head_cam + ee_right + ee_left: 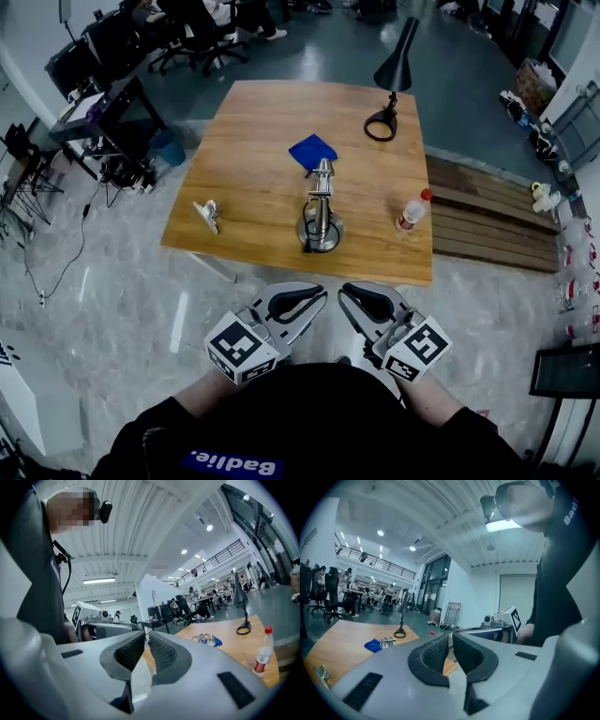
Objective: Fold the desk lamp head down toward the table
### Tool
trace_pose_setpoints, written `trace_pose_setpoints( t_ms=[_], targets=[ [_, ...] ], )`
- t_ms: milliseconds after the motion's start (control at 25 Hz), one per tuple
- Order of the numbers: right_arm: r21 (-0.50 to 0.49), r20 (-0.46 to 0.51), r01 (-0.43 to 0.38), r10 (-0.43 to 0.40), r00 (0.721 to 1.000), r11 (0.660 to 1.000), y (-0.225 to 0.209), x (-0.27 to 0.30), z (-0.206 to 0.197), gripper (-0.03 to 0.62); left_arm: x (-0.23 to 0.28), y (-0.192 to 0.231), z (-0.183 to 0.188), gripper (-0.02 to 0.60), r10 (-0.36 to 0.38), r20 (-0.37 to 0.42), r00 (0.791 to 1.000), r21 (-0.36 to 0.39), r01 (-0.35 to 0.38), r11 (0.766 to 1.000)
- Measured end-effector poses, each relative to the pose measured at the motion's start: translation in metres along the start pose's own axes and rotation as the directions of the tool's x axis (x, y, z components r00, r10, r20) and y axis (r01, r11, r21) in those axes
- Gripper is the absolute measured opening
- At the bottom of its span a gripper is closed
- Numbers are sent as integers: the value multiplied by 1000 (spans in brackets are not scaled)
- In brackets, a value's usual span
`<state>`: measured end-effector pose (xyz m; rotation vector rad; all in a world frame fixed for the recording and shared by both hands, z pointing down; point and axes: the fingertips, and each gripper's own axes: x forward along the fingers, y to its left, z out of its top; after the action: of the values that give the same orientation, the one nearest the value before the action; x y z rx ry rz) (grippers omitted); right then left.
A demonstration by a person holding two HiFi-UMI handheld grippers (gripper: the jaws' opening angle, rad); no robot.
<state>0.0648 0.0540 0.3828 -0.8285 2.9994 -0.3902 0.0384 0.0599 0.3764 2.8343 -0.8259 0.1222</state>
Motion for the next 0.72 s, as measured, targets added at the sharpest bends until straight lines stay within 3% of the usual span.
trace_pose_setpoints(
  t_ms=[80,360,720],
  targets=[
    [-11,11,-6,6,1000,1000,17,0,4,30,-13,-8,1,11,-19,11,1000,27,19,999],
    [-68,23,7,-6,1000,998,54,-1,10,6,-38,-22,2,8,-59,41,997,34,58,998],
    [-85,23,39,-37,999,996,72,-5,8,5,-51,-30,5,8,-83,47,995,36,81,996]
  ],
)
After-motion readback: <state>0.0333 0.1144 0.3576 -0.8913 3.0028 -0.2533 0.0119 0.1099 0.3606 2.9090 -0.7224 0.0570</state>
